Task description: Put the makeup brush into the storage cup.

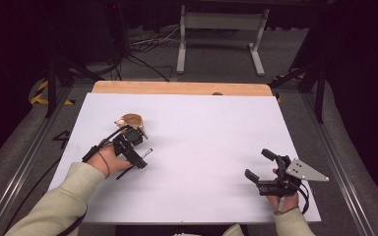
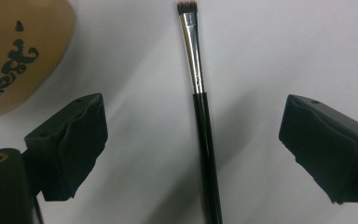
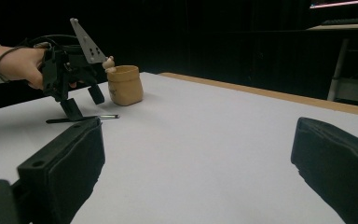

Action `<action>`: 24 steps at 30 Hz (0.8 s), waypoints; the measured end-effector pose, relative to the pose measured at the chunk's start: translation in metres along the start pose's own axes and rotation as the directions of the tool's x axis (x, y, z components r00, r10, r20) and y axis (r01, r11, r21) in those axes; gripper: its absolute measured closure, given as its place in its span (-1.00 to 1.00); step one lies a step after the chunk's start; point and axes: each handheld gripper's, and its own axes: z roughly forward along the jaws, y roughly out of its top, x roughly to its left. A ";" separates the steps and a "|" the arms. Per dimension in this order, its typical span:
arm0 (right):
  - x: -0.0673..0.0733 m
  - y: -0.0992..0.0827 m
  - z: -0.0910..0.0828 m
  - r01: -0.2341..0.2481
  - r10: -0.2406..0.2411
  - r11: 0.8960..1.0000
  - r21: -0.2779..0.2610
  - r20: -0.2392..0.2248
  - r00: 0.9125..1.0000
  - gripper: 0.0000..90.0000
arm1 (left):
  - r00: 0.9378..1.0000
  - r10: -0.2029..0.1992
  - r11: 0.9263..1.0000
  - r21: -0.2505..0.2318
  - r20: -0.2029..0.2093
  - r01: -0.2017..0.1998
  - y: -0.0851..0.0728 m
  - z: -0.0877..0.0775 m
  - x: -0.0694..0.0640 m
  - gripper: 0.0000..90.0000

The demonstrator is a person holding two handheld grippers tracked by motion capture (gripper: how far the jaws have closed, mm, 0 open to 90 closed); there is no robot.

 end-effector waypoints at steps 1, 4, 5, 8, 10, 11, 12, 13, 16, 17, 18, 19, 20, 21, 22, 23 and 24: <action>0.000 0.000 0.000 -0.001 0.001 1.000 0.000 0.000 1.000 -0.93 | 1.000 0.000 1.000 0.002 -0.002 0.000 0.000 0.000 0.000 -0.79; 0.000 0.000 0.000 -0.002 0.002 1.000 -0.001 0.000 1.000 -0.93 | 1.000 0.001 1.000 0.010 0.004 -0.001 0.000 0.000 -0.001 -0.70; 0.000 0.000 0.000 -0.002 0.002 1.000 -0.001 0.000 1.000 -0.93 | 1.000 0.005 1.000 0.014 0.002 -0.005 0.000 0.000 -0.001 -0.66; 0.000 0.000 0.000 0.000 0.000 1.000 -0.001 0.000 1.000 -0.93 | 1.000 0.012 0.999 0.031 -0.006 -0.012 0.001 0.002 -0.001 -0.62; 0.000 0.000 0.000 -0.001 0.001 1.000 0.000 -0.002 1.000 -0.93 | 1.000 0.013 0.999 0.034 -0.010 -0.012 0.000 0.003 -0.002 -0.55; 0.000 0.000 0.000 -0.001 0.001 1.000 0.000 -0.002 1.000 -0.93 | 1.000 0.013 0.999 0.034 -0.010 -0.012 0.000 0.003 -0.002 -0.53; 0.000 0.000 0.000 -0.001 0.001 1.000 -0.001 -0.001 1.000 -0.93 | 1.000 0.016 0.999 0.038 -0.010 -0.016 0.000 0.004 -0.002 -0.53; 0.000 0.000 0.000 -0.002 0.002 1.000 -0.001 -0.001 1.000 -0.93 | 1.000 0.023 0.999 0.044 -0.008 -0.023 0.000 0.004 -0.002 -0.49; 0.000 0.000 0.000 -0.004 0.004 1.000 -0.002 -0.003 1.000 -0.93 | 1.000 0.027 0.998 0.050 -0.003 -0.027 -0.001 0.004 -0.003 -0.30; 0.000 0.000 0.000 -0.009 0.009 1.000 -0.002 -0.006 1.000 -0.93 | 1.000 0.031 0.998 0.054 -0.001 -0.031 -0.001 0.004 -0.003 -0.23; 0.000 0.000 0.000 -0.013 0.013 1.000 -0.004 -0.008 1.000 -0.93 | 0.999 0.033 0.998 0.054 -0.007 -0.032 -0.001 0.004 -0.003 -0.16; 0.000 0.000 0.000 -0.014 0.014 1.000 -0.004 -0.007 1.000 -0.92 | 0.999 0.033 0.998 0.055 -0.012 -0.032 -0.001 0.003 -0.003 -0.10; 0.000 0.000 0.000 -0.013 0.013 1.000 -0.004 -0.006 1.000 -0.92 | 0.999 0.033 0.998 0.058 -0.013 -0.032 -0.001 0.003 -0.003 -0.05; 0.000 0.000 0.000 -0.013 0.013 1.000 -0.004 -0.006 1.000 -0.92 | 0.999 0.037 0.998 0.059 -0.019 -0.035 -0.001 0.003 -0.003 0.00; 0.000 0.000 0.000 -0.012 0.012 1.000 -0.003 -0.006 1.000 -0.92 | 0.999 0.034 0.998 0.058 -0.021 -0.033 -0.001 0.003 -0.003 0.05; 0.000 0.000 0.000 -0.011 0.011 1.000 -0.002 -0.006 1.000 -0.92 | 0.999 0.035 0.998 0.059 -0.021 -0.034 -0.001 0.002 -0.003 0.11; 0.000 0.000 0.000 -0.009 0.009 1.000 -0.002 -0.006 1.000 -0.92 | 0.999 0.035 0.998 0.062 -0.022 -0.034 -0.001 0.002 -0.004 0.19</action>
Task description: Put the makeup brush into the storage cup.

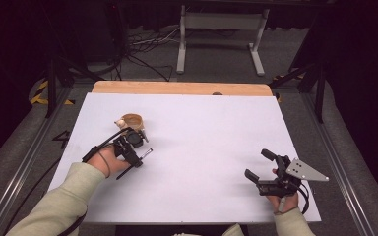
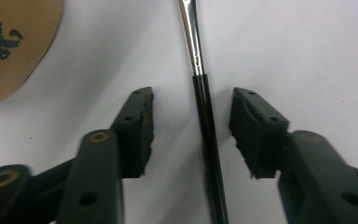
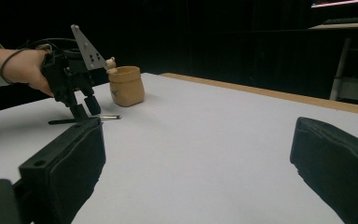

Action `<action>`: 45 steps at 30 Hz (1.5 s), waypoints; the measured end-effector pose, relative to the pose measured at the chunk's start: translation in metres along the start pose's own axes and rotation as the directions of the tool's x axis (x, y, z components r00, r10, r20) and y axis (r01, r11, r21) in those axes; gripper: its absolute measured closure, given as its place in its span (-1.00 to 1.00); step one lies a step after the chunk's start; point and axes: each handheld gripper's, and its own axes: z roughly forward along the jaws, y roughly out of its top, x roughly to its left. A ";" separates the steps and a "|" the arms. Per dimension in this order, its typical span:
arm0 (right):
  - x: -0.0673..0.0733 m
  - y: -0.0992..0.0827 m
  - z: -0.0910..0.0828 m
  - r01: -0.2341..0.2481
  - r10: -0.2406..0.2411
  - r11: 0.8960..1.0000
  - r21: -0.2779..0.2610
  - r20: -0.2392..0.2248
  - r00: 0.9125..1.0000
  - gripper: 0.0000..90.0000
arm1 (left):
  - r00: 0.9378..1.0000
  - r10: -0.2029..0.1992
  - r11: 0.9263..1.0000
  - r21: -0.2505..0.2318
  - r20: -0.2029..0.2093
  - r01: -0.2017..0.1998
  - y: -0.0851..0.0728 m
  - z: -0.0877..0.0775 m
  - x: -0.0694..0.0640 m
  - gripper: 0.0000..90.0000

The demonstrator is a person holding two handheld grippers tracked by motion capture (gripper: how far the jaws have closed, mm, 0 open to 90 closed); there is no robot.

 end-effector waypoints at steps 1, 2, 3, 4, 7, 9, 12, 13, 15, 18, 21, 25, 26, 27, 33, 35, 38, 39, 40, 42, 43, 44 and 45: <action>0.000 0.000 0.000 0.001 -0.001 1.000 0.001 0.000 1.000 -0.92 | 1.000 0.002 1.000 0.001 -0.001 -0.002 0.000 0.000 0.000 0.28; 0.000 0.000 0.000 0.004 -0.004 1.000 0.003 0.001 1.000 -0.92 | 1.000 0.001 1.000 0.004 -0.001 -0.001 0.000 -0.001 -0.001 0.33; 0.000 0.000 0.000 0.006 -0.006 1.000 0.004 0.002 1.000 -0.92 | 1.000 0.000 1.000 0.007 -0.003 0.000 0.000 -0.001 -0.001 0.40; 0.000 0.000 0.000 0.009 -0.009 1.000 0.005 0.002 1.000 -0.91 | 1.000 0.000 1.000 0.010 -0.005 0.000 0.001 -0.001 -0.001 0.48; 0.000 0.000 0.000 0.010 -0.010 1.000 0.006 0.001 1.000 -0.91 | 1.000 -0.005 1.000 0.018 -0.008 0.005 0.001 -0.001 -0.001 0.60; 0.000 0.000 0.000 0.010 -0.010 1.000 0.007 0.001 1.000 -0.91 | 1.000 -0.006 1.000 0.023 -0.012 0.006 0.001 -0.002 0.000 0.68; 0.000 0.000 0.001 0.012 -0.012 1.000 0.007 0.001 1.000 -0.91 | 1.000 -0.008 1.000 0.028 -0.013 0.009 0.001 -0.002 0.000 0.78; 0.000 0.000 0.001 0.012 -0.012 1.000 0.007 0.001 1.000 -0.91 | 1.000 -0.010 1.000 0.028 -0.013 0.010 0.001 -0.002 0.000 0.81; 0.000 0.000 0.001 0.012 -0.012 1.000 0.008 0.002 1.000 -0.91 | 1.000 -0.012 0.999 0.031 -0.011 0.012 0.001 -0.002 0.000 0.83; 0.001 0.000 0.001 0.013 -0.013 1.000 0.008 0.001 1.000 -0.91 | 1.000 -0.012 0.999 0.029 -0.013 0.012 0.001 -0.002 -0.001 0.83; 0.001 0.000 0.001 0.013 -0.013 1.000 0.009 0.002 1.000 -0.91 | 1.000 -0.007 1.000 0.029 -0.013 0.007 0.001 -0.003 -0.001 0.83; 0.001 0.000 0.001 0.013 -0.013 1.000 0.010 0.002 1.000 -0.91 | 1.000 -0.011 1.000 0.004 -0.008 0.011 0.000 -0.007 0.000 0.83; 0.001 0.000 0.001 0.013 -0.013 1.000 0.010 0.003 1.000 -0.91 | 1.000 -0.013 1.000 -0.006 -0.008 0.013 0.000 -0.009 0.001 0.83; 0.001 0.000 0.001 0.013 -0.013 1.000 0.009 0.003 1.000 -0.91 | 1.000 -0.010 1.000 -0.015 -0.006 0.010 0.000 -0.011 0.001 0.83; 0.000 0.000 0.001 0.013 -0.013 1.000 0.010 0.003 1.000 -0.91 | 1.000 -0.021 0.997 -0.071 0.005 0.021 -0.003 -0.022 0.002 0.83; 0.000 0.000 0.001 0.013 -0.013 1.000 0.010 0.004 1.000 -0.91 | 1.000 -0.023 0.995 -0.095 0.009 0.024 -0.004 -0.026 0.002 0.83; 0.001 0.000 0.001 0.013 -0.013 1.000 0.012 0.002 1.000 -0.91 | 1.000 -0.025 0.992 -0.124 0.013 0.026 -0.005 -0.031 0.003 0.83; 0.001 0.000 0.001 0.014 -0.014 1.000 0.012 0.002 1.000 -0.91 | 1.000 -0.023 0.991 -0.134 0.013 0.025 -0.005 -0.033 0.003 0.83; 0.001 0.000 0.001 0.014 -0.014 1.000 0.011 0.002 1.000 -0.91 | 1.000 -0.021 0.989 -0.145 0.017 0.023 -0.006 -0.034 0.003 0.83; 0.000 0.000 0.001 0.010 -0.010 1.000 0.010 0.004 1.000 -0.91 | 0.999 -0.025 0.985 -0.170 0.021 0.028 -0.007 -0.038 0.003 0.83; 0.000 0.000 0.001 0.011 -0.011 1.000 0.010 0.004 1.000 -0.91 | 0.999 -0.024 0.983 -0.181 0.023 0.028 -0.008 -0.039 0.003 0.83; 0.000 0.000 0.001 0.014 -0.014 1.000 0.009 0.004 1.000 -0.91 | 0.999 -0.023 0.981 -0.191 0.026 0.027 -0.008 -0.041 0.003 0.83; 0.001 0.000 0.001 0.014 -0.014 1.000 0.007 0.002 1.000 -0.91 | 0.999 -0.022 0.979 -0.201 0.025 0.026 -0.009 -0.043 0.004 0.83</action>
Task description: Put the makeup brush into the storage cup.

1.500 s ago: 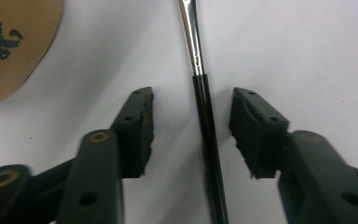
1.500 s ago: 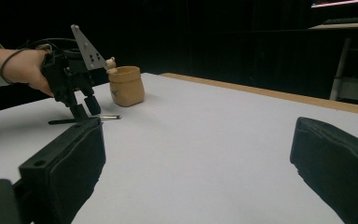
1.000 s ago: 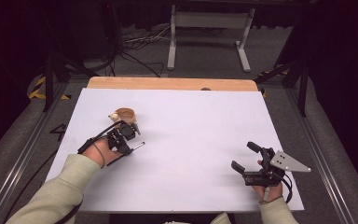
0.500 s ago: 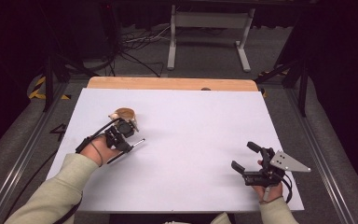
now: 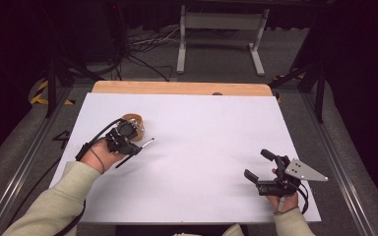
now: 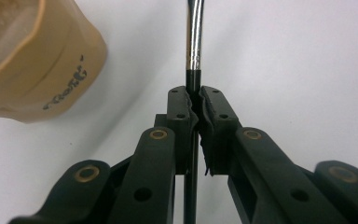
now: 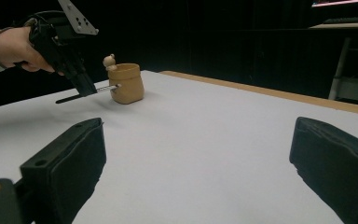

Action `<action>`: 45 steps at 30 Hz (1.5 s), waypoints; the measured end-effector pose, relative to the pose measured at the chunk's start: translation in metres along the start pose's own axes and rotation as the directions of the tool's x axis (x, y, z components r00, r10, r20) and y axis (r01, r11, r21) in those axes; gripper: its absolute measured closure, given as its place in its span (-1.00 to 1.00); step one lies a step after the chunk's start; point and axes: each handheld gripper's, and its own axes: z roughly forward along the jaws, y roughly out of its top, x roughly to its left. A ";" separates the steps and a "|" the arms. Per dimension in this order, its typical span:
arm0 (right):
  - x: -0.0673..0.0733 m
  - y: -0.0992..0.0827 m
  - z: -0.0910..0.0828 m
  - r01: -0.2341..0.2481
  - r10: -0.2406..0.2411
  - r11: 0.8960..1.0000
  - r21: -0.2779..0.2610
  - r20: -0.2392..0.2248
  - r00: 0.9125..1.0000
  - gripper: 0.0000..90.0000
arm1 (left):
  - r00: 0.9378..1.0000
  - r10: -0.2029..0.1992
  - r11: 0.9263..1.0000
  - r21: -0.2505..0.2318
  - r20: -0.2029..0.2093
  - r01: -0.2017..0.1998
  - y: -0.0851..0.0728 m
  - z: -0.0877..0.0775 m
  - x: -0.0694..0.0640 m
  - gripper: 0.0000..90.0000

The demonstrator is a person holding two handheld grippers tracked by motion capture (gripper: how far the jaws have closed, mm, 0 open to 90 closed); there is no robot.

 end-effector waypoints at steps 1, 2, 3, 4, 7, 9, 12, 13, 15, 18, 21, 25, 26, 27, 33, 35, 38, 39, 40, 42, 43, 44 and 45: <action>0.000 0.000 0.000 0.000 0.000 1.000 -0.002 -0.001 1.000 -0.91 | 1.000 0.002 1.000 -0.012 0.000 -0.002 0.000 -0.001 0.000 0.83; 0.000 0.000 0.000 0.000 0.000 1.000 -0.002 -0.001 1.000 -0.91 | 1.000 0.000 1.000 -0.028 0.002 0.000 -0.001 -0.003 0.000 0.84; 0.000 0.000 0.000 -0.002 0.002 1.000 -0.003 0.000 1.000 -0.92 | 1.000 0.005 0.999 -0.046 -0.001 -0.005 -0.002 -0.005 0.000 0.84; 0.000 0.000 0.000 -0.002 0.002 1.000 -0.003 0.001 1.000 -0.92 | 1.000 0.004 0.998 -0.059 0.000 -0.004 -0.002 -0.006 0.000 0.84; 0.000 0.000 0.000 -0.001 0.001 1.000 -0.004 0.000 1.000 -0.93 | 1.000 0.003 0.993 -0.115 0.001 -0.003 -0.005 -0.012 0.000 0.84; 0.000 0.000 0.000 -0.002 0.002 1.000 -0.005 -0.001 1.000 -0.93 | 1.000 0.008 0.988 -0.156 -0.004 -0.009 -0.006 -0.017 0.000 0.84; 0.000 0.000 0.000 -0.003 0.003 1.000 -0.005 -0.001 1.000 -0.93 | 1.000 0.010 0.977 -0.214 0.001 -0.009 -0.008 -0.024 -0.001 0.84; 0.000 0.000 0.000 -0.002 0.002 1.000 -0.005 0.000 1.000 -0.93 | 1.000 0.010 0.977 -0.214 0.001 -0.009 -0.008 -0.024 -0.001 0.84; 0.000 0.000 0.000 -0.003 0.003 1.000 -0.005 0.000 1.000 -0.93 | 1.000 0.001 0.969 -0.247 0.003 0.000 -0.009 -0.027 -0.003 0.84; 0.000 0.000 0.000 -0.003 0.003 1.000 -0.005 -0.001 1.000 -0.93 | 1.000 0.011 0.952 -0.307 -0.009 -0.013 -0.010 -0.034 -0.005 0.84; 0.000 0.000 0.000 -0.003 0.003 1.000 -0.006 -0.002 1.000 -0.93 | 1.000 0.011 0.941 -0.338 -0.004 -0.012 -0.011 -0.037 -0.006 0.84; 0.000 0.000 0.000 -0.002 0.002 1.000 -0.005 -0.002 1.000 -0.93 | 1.000 0.006 0.916 -0.401 0.000 -0.006 -0.014 -0.042 -0.007 0.84; 0.000 0.000 0.000 -0.003 0.003 1.000 -0.006 -0.002 1.000 -0.93 | 1.000 0.007 0.910 -0.414 -0.001 -0.007 -0.014 -0.043 -0.008 0.84; 0.000 0.000 0.000 -0.002 0.002 1.000 -0.006 -0.001 1.000 -0.93 | 1.000 0.007 0.903 -0.429 -0.003 -0.008 -0.015 -0.044 -0.008 0.84; 0.000 0.000 0.000 -0.003 0.003 1.000 -0.007 -0.003 1.000 -0.93 | 1.000 0.005 0.867 -0.499 0.000 -0.004 -0.017 -0.049 -0.008 0.84; 0.000 0.000 -0.001 -0.003 0.003 1.000 -0.007 -0.002 1.000 -0.93 | 1.000 -0.002 0.855 -0.519 -0.001 0.001 -0.018 -0.050 -0.009 0.84; 0.000 0.000 -0.001 -0.003 0.003 1.000 -0.008 -0.002 1.000 -0.93 | 1.000 -0.010 0.834 -0.551 0.009 0.013 -0.020 -0.051 -0.008 0.84; 0.000 0.000 -0.001 -0.004 0.004 1.000 -0.008 -0.002 1.000 -0.93 | 1.000 -0.013 0.827 -0.562 0.009 0.016 -0.020 -0.051 -0.008 0.84; 0.000 0.000 -0.001 -0.003 0.003 1.000 -0.007 -0.002 1.000 -0.93 | 1.000 -0.010 0.816 -0.578 0.003 0.010 -0.021 -0.052 -0.008 0.84; 0.000 0.000 -0.001 -0.004 0.004 1.000 -0.008 -0.002 1.000 -0.93 | 1.000 -0.014 0.802 -0.597 -0.004 0.009 -0.022 -0.053 -0.008 0.84; 0.000 0.000 -0.001 -0.004 0.004 1.000 -0.008 -0.002 1.000 -0.93 | 1.000 -0.013 0.791 -0.611 -0.008 0.006 -0.023 -0.053 -0.008 0.84; 0.000 0.000 -0.001 -0.003 0.003 1.000 -0.007 -0.001 1.000 -0.93 | 1.000 -0.018 0.781 -0.624 0.002 0.015 -0.024 -0.054 -0.008 0.84; 0.000 0.000 -0.001 -0.003 0.003 1.000 -0.007 -0.002 1.000 -0.93 | 1.000 -0.021 0.776 -0.631 -0.002 0.015 -0.024 -0.055 -0.007 0.84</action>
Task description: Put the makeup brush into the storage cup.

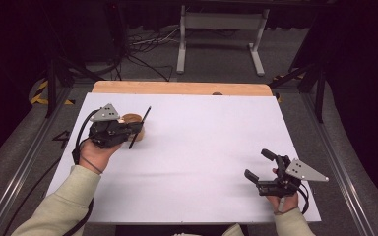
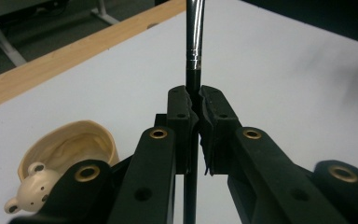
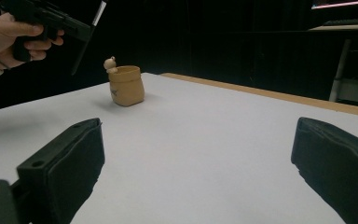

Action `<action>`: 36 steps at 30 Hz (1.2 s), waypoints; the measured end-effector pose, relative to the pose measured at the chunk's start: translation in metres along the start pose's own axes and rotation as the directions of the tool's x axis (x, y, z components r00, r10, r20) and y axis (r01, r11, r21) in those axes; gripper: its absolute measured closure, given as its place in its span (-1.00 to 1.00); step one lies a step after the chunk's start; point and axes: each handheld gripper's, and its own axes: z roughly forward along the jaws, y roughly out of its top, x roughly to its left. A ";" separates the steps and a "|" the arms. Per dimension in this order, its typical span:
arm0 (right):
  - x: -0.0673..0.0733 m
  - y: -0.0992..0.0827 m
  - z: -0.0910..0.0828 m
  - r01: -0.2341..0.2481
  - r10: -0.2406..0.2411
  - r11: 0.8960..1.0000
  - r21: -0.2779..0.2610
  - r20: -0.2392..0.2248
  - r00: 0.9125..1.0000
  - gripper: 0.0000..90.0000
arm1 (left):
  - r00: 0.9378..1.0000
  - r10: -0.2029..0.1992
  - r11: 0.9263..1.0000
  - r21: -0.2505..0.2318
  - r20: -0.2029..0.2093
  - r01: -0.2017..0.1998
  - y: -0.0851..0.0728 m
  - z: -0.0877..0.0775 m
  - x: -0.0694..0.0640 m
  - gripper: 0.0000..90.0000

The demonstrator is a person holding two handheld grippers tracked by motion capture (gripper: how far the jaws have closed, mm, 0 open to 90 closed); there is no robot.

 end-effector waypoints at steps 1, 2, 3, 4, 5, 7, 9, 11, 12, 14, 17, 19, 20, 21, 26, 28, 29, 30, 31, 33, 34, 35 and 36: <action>0.000 0.000 0.000 0.000 0.000 1.000 0.000 0.001 1.000 -0.93 | 1.000 -0.001 1.000 -0.019 -0.005 0.001 0.000 -0.001 0.000 0.84; 0.000 0.000 0.000 0.000 0.000 1.000 0.000 0.001 1.000 -0.93 | 1.000 -0.001 1.000 -0.019 -0.005 0.001 0.000 -0.001 0.000 0.84; 0.000 0.000 0.000 0.000 0.000 1.000 0.000 0.001 1.000 -0.93 | 1.000 -0.001 0.999 -0.037 -0.011 0.001 0.000 -0.002 0.000 0.84; 0.000 0.000 0.000 -0.001 0.001 1.000 -0.002 -0.001 1.000 -0.93 | 1.000 -0.001 0.999 -0.050 -0.009 0.000 0.000 -0.002 0.000 0.84; 0.000 0.000 0.000 -0.001 0.001 1.000 -0.002 -0.001 1.000 -0.93 | 1.000 -0.005 0.998 -0.062 -0.009 0.004 -0.001 -0.003 0.000 0.84; 0.000 0.000 0.000 -0.001 0.001 1.000 -0.003 -0.001 1.000 -0.93 | 1.000 -0.006 0.997 -0.081 -0.015 0.004 -0.001 -0.003 0.001 0.84; 0.000 0.000 0.000 -0.001 0.001 1.000 -0.003 0.000 1.000 -0.93 | 1.000 -0.016 0.994 -0.106 -0.018 0.014 -0.003 -0.003 0.002 0.84; 0.000 0.000 0.000 -0.001 0.001 1.000 -0.003 0.000 1.000 -0.93 | 1.000 -0.020 0.992 -0.125 -0.015 0.018 -0.004 -0.004 0.005 0.84; 0.000 0.000 0.000 -0.001 0.001 1.000 -0.003 0.000 1.000 -0.93 | 1.000 -0.025 0.990 -0.136 -0.015 0.023 -0.004 -0.004 0.006 0.84; 0.000 0.000 0.000 -0.002 0.002 1.000 -0.004 0.000 1.000 -0.93 | 0.999 -0.035 0.989 -0.144 -0.010 0.033 -0.005 -0.003 0.007 0.84; 0.000 0.000 0.000 -0.005 0.005 1.000 -0.006 -0.005 1.000 -0.94 | 0.999 -0.041 0.986 -0.166 -0.024 0.036 -0.006 -0.003 0.009 0.84; 0.000 0.000 0.000 -0.004 0.004 1.000 -0.008 -0.006 1.000 -0.94 | 0.998 -0.048 0.981 -0.188 -0.027 0.042 -0.006 -0.002 0.010 0.84; 0.000 0.000 0.000 -0.004 0.004 1.000 -0.008 -0.006 1.000 -0.94 | 0.998 -0.050 0.980 -0.193 -0.027 0.044 -0.007 -0.002 0.011 0.84; 0.000 0.000 0.000 -0.005 0.005 1.000 -0.008 -0.006 1.000 -0.94 | 0.998 -0.056 0.978 -0.202 -0.026 0.050 -0.007 -0.001 0.013 0.84; 0.000 0.000 0.000 -0.004 0.004 1.000 -0.007 -0.006 1.000 -0.94 | 0.996 -0.073 0.973 -0.223 -0.044 0.062 -0.007 0.003 0.018 0.84; 0.000 0.000 0.000 -0.005 0.005 1.000 -0.007 -0.006 1.000 -0.94 | 0.996 -0.080 0.973 -0.223 -0.050 0.067 -0.007 0.003 0.020 0.84; 0.000 0.000 0.000 -0.004 0.004 1.000 -0.007 -0.006 1.000 -0.94 | 0.995 -0.085 0.970 -0.231 -0.055 0.070 -0.007 0.004 0.022 0.84; 0.000 0.000 0.000 -0.004 0.004 1.000 -0.008 -0.006 1.000 -0.94 | 0.994 -0.095 0.969 -0.233 -0.056 0.080 -0.007 0.004 0.024 0.84; 0.000 0.000 -0.001 -0.005 0.005 1.000 -0.008 -0.007 1.000 -0.94 | 0.993 -0.105 0.966 -0.244 -0.053 0.089 -0.006 0.005 0.026 0.84; 0.000 0.000 -0.001 -0.005 0.005 1.000 -0.008 -0.006 1.000 -0.94 | 0.991 -0.122 0.960 -0.261 -0.054 0.104 -0.006 0.006 0.028 0.84; 0.000 0.000 -0.001 -0.006 0.006 1.000 -0.009 -0.006 1.000 -0.94 | 0.990 -0.133 0.956 -0.271 -0.052 0.114 -0.006 0.007 0.029 0.84; 0.000 0.000 -0.001 -0.005 0.005 1.000 -0.008 -0.007 1.000 -0.94 | 0.988 -0.142 0.953 -0.278 -0.055 0.121 -0.005 0.008 0.029 0.84; 0.000 0.000 -0.001 -0.004 0.004 1.000 -0.009 -0.006 1.000 -0.94 | 0.986 -0.150 0.951 -0.281 -0.068 0.125 -0.004 0.009 0.029 0.84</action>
